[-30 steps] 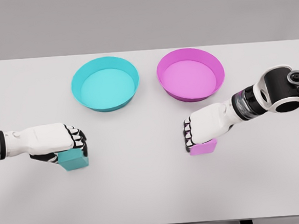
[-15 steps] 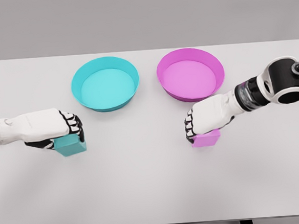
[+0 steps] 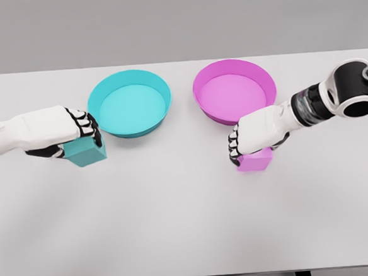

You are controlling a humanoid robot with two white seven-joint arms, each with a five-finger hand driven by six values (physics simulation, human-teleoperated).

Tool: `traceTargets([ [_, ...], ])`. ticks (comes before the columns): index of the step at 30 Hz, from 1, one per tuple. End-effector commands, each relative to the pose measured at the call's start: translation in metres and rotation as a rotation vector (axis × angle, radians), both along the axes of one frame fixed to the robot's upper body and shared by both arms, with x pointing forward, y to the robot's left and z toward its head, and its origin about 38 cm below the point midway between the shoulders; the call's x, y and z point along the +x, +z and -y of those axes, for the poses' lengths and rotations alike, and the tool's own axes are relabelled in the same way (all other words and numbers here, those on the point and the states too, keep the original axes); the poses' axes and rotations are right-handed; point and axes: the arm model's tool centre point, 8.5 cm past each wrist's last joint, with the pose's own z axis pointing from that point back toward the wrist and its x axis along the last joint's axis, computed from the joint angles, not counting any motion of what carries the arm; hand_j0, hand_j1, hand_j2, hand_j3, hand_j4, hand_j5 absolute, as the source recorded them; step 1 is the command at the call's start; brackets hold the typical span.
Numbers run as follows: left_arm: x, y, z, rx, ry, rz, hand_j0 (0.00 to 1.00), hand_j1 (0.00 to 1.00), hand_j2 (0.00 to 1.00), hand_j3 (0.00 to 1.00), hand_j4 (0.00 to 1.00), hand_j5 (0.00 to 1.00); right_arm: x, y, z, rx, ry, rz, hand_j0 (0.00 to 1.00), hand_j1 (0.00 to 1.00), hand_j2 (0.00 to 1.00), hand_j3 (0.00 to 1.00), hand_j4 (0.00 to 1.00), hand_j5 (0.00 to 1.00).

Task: Place the blocks in the corresponding plates according to their colors

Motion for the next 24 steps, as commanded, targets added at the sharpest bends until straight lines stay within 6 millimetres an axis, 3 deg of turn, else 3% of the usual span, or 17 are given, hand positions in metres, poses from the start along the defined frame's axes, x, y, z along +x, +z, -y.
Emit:
traceTargets([
  [1, 0.004, -0.002, 0.0, -0.026, 0.015, -0.005, 0.56, 0.56, 0.56, 0.56, 0.56, 0.56, 0.006, 0.004, 0.003, 0.022, -0.029, -0.005, 0.49, 0.49, 0.49, 0.49, 0.49, 0.49],
  [7, 0.012, 0.002, 0.007, -0.061, 0.013, 0.01, 0.56, 0.56, 0.56, 0.56, 0.56, 0.56, 0.029, 0.03, 0.007, 0.121, -0.112, 0.0, 0.49, 0.49, 0.49, 0.49, 0.49, 0.49],
  [10, 0.029, -0.002, 0.011, -0.109, 0.04, 0.005, 0.56, 0.56, 0.56, 0.56, 0.56, 0.56, 0.036, 0.039, 0.006, 0.141, -0.124, 0.016, 0.49, 0.49, 0.49, 0.49, 0.49, 0.49],
  [16, 0.046, -0.002, 0.018, -0.161, 0.058, 0.005, 0.56, 0.56, 0.56, 0.56, 0.56, 0.56, 0.04, 0.05, 0.005, 0.182, -0.137, 0.012, 0.49, 0.49, 0.49, 0.49, 0.49, 0.49],
  [18, 0.049, -0.003, 0.017, -0.168, 0.067, 0.001, 0.56, 0.56, 0.56, 0.56, 0.56, 0.56, 0.049, 0.061, 0.013, 0.21, -0.175, 0.035, 0.49, 0.49, 0.49, 0.49, 0.49, 0.49],
  [21, 0.057, -0.008, 0.016, -0.185, 0.09, -0.015, 0.56, 0.56, 0.56, 0.56, 0.56, 0.56, 0.067, 0.058, 0.036, 0.206, -0.269, 0.036, 0.49, 0.49, 0.49, 0.49, 0.49, 0.49],
  [24, 0.063, -0.011, 0.016, -0.201, 0.106, -0.025, 0.56, 0.56, 0.56, 0.56, 0.56, 0.56, 0.082, 0.06, 0.034, 0.225, -0.306, 0.03, 0.49, 0.49, 0.49, 0.49, 0.49, 0.49],
])
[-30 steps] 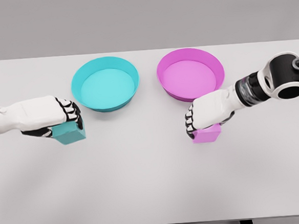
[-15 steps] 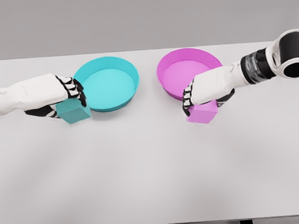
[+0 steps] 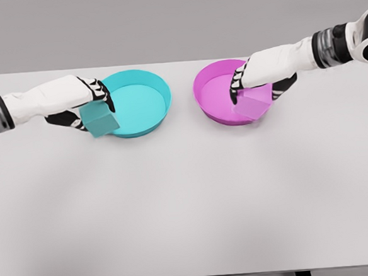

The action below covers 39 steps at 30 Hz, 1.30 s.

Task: Place the blocks in the corresponding plates according to their colors

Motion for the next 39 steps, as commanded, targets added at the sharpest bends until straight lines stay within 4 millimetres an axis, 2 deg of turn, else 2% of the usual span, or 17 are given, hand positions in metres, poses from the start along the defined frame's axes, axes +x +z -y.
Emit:
traceTargets([
  [1, 0.004, -0.007, 0.0, -0.024, 0.015, -0.023, 0.56, 0.56, 0.56, 0.56, 0.56, 0.56, 0.013, -0.001, 0.004, 0.027, -0.049, -0.017, 0.49, 0.49, 0.49, 0.49, 0.49, 0.49],
  [5, 0.011, -0.01, 0.001, -0.042, 0.029, -0.033, 0.56, 0.56, 0.56, 0.56, 0.56, 0.56, 0.033, 0.007, -0.007, 0.039, -0.078, -0.004, 0.49, 0.49, 0.49, 0.49, 0.49, 0.49],
  [7, 0.016, -0.008, 0.004, -0.057, 0.032, -0.031, 0.56, 0.56, 0.56, 0.56, 0.56, 0.56, 0.037, 0.006, -0.01, 0.042, -0.085, -0.007, 0.49, 0.49, 0.49, 0.49, 0.49, 0.49],
  [9, 0.02, -0.014, 0.005, -0.07, 0.04, -0.049, 0.56, 0.56, 0.56, 0.56, 0.56, 0.56, 0.041, 0.007, -0.009, 0.043, -0.097, -0.004, 0.5, 0.5, 0.5, 0.5, 0.5, 0.5],
  [10, 0.022, -0.015, 0.007, -0.077, 0.042, -0.051, 0.56, 0.56, 0.56, 0.56, 0.56, 0.56, 0.041, 0.006, -0.01, 0.042, -0.098, -0.007, 0.54, 0.54, 0.54, 0.54, 0.54, 0.54],
  [12, 0.026, -0.016, 0.007, -0.086, 0.05, -0.056, 0.56, 0.56, 0.56, 0.56, 0.56, 0.56, 0.041, 0.006, -0.007, 0.042, -0.104, -0.006, 1.0, 1.0, 1.0, 1.0, 1.0, 1.0],
  [19, 0.041, -0.02, 0.008, -0.121, 0.082, -0.081, 0.56, 0.56, 0.56, 0.56, 0.56, 0.56, 0.042, 0.014, -0.005, 0.051, -0.108, 0.004, 1.0, 1.0, 1.0, 1.0, 1.0, 1.0],
  [21, 0.042, -0.019, 0.009, -0.124, 0.082, -0.08, 0.56, 0.56, 0.56, 0.56, 0.56, 0.56, 0.042, 0.016, 0.003, 0.06, -0.123, -0.001, 1.0, 1.0, 1.0, 1.0, 1.0, 1.0],
  [24, 0.044, -0.022, 0.013, -0.135, 0.081, -0.088, 0.56, 0.56, 0.56, 0.56, 0.56, 0.56, 0.039, 0.018, 0.041, 0.074, -0.196, -0.002, 1.0, 1.0, 1.0, 1.0, 1.0, 1.0],
  [26, 0.049, -0.023, 0.016, -0.15, 0.086, -0.095, 0.56, 0.56, 0.56, 0.56, 0.56, 0.56, 0.031, 0.019, 0.079, 0.128, -0.271, -0.028, 1.0, 1.0, 1.0, 1.0, 1.0, 1.0],
  [29, 0.057, -0.029, 0.02, -0.172, 0.101, -0.12, 0.56, 0.56, 0.56, 0.56, 0.56, 0.56, 0.025, 0.035, 0.113, 0.178, -0.341, 0.003, 1.0, 1.0, 1.0, 1.0, 1.0, 1.0],
  [33, 0.066, -0.038, 0.028, -0.203, 0.114, -0.154, 0.56, 0.56, 0.56, 0.56, 0.56, 0.56, 0.022, 0.026, 0.116, 0.186, -0.348, -0.018, 1.0, 1.0, 1.0, 1.0, 1.0, 1.0],
  [36, 0.069, -0.045, 0.034, -0.218, 0.118, -0.175, 0.57, 0.57, 0.57, 0.57, 0.57, 0.57, 0.019, 0.007, 0.118, 0.174, -0.355, -0.055, 1.0, 1.0, 1.0, 1.0, 1.0, 1.0],
  [39, 0.072, -0.042, 0.031, -0.219, 0.129, -0.176, 0.58, 0.58, 0.58, 0.58, 0.58, 0.58, 0.019, 0.006, 0.118, 0.17, -0.355, -0.055, 1.0, 1.0, 1.0, 1.0, 1.0, 1.0],
])
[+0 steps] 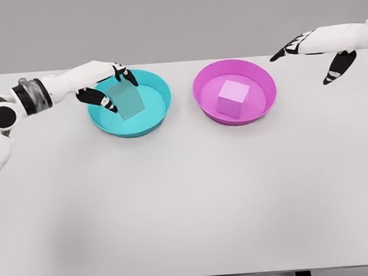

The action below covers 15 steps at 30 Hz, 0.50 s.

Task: Place the blocks in the corresponding plates according to their colors

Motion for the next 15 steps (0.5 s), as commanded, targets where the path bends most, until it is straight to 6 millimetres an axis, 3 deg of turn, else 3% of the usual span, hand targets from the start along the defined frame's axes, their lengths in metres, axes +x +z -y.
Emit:
traceTargets([
  [1, 0.0017, -0.0064, -0.0028, -0.014, 0.016, -0.024, 0.58, 0.58, 0.58, 0.58, 0.58, 0.58, 0.0, 0.0007, 0.0014, 0.003, -0.006, 0.001, 1.0, 1.0, 1.0, 1.0, 1.0, 1.0],
  [5, 0.0076, -0.0059, -0.0089, -0.016, 0.04, -0.035, 0.59, 0.59, 0.59, 0.59, 0.59, 0.59, 0.0001, 0.0015, 0.0013, 0.003, -0.005, 0.002, 1.0, 1.0, 1.0, 1.0, 1.0, 1.0],
  [9, 0.0087, -0.0033, -0.0094, -0.014, 0.04, -0.031, 0.79, 0.79, 0.79, 0.79, 0.79, 0.79, 0.0001, 0.0014, 0.0014, 0.002, -0.005, 0.002, 1.0, 1.0, 1.0, 1.0, 1.0, 1.0],
  [15, 0.0085, -0.0034, -0.0105, -0.017, 0.042, -0.032, 0.86, 0.86, 0.86, 0.86, 0.86, 0.86, -0.0004, 0.0006, 0.0003, 0.005, -0.002, -0.001, 1.0, 1.0, 1.0, 1.0, 1.0, 1.0],
])
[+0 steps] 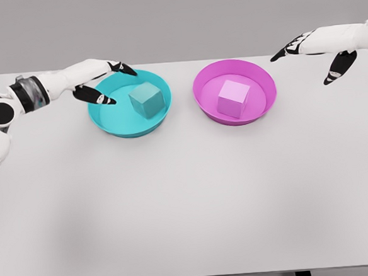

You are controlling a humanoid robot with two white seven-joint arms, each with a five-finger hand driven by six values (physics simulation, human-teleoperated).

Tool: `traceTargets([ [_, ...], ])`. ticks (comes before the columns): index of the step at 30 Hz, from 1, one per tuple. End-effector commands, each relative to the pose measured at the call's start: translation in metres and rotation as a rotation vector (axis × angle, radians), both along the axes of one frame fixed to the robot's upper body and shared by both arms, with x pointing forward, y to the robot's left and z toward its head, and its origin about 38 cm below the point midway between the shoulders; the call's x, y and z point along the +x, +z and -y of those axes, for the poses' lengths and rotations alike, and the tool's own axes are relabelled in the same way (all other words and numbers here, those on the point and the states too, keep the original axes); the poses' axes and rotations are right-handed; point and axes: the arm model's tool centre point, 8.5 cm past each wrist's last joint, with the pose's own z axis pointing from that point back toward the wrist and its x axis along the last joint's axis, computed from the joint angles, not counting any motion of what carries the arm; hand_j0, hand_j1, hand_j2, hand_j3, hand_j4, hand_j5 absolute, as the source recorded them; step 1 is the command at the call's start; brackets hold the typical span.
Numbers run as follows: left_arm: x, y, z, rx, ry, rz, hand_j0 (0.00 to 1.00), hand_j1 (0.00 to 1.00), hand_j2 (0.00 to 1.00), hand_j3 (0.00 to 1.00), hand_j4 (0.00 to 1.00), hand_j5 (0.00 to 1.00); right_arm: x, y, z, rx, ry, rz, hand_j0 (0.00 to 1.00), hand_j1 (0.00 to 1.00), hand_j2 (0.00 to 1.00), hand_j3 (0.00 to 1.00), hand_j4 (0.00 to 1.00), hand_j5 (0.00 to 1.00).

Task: Place the blocks in the corresponding plates according to their colors

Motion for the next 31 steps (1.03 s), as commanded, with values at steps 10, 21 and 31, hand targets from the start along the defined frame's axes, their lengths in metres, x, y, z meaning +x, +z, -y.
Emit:
traceTargets([
  [10, -0.015, 0.037, -0.038, -0.133, 0.049, 0.094, 0.97, 0.97, 0.97, 0.97, 0.97, 0.97, -0.003, -0.007, 0.01, -0.007, -0.024, -0.014, 1.0, 1.0, 1.0, 1.0, 1.0, 1.0],
  [21, -0.078, 0.027, -0.099, -0.213, 0.105, 0.111, 1.0, 1.0, 1.0, 1.0, 1.0, 1.0, -0.003, -0.007, 0.011, -0.008, -0.025, -0.015, 1.0, 1.0, 1.0, 1.0, 1.0, 1.0],
  [31, -0.116, -0.021, -0.141, -0.179, 0.2, -0.003, 1.0, 1.0, 1.0, 1.0, 1.0, 1.0, -0.005, -0.014, 0.011, -0.008, -0.023, -0.028, 1.0, 1.0, 1.0, 1.0, 1.0, 1.0],
])
